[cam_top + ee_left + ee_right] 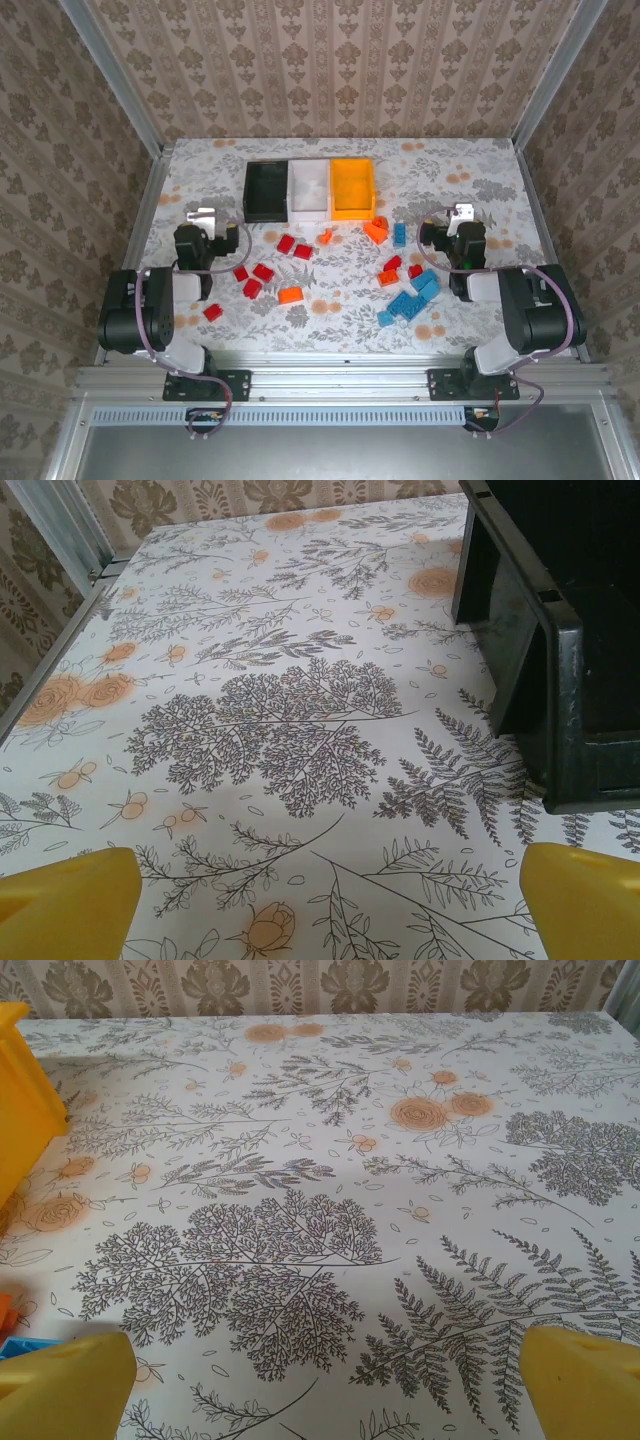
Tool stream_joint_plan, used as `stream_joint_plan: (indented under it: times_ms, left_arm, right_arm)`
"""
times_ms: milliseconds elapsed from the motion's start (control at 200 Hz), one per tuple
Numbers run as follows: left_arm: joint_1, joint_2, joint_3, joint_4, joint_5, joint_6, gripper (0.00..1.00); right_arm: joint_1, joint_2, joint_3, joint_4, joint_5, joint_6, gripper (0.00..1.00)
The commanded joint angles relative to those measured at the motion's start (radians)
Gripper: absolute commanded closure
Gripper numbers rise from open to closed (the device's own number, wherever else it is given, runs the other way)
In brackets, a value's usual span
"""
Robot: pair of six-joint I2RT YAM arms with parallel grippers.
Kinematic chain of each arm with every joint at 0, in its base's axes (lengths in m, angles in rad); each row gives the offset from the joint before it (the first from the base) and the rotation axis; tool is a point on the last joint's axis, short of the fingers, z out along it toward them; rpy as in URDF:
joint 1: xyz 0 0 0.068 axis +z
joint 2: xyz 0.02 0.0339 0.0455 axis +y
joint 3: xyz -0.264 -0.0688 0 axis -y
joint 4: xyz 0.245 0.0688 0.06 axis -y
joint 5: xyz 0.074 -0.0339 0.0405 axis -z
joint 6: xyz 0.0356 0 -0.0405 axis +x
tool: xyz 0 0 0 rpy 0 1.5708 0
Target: Sort the legos into containers by color
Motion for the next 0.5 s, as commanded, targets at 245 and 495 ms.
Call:
stream_joint_plan:
  times_ms: [245, 495]
  left_arm:
    - [0.004, -0.004, 0.004, 0.005, 0.013, -0.014, 0.00]
    - [0.002, -0.004, 0.005, 0.005, 0.011, -0.014, 0.00]
  right_arm:
    - [0.007, 0.002, 0.018, -0.006, -0.016, -0.002, 0.00]
    - [0.008, 0.002, 0.016, -0.005, -0.014, -0.004, 0.00]
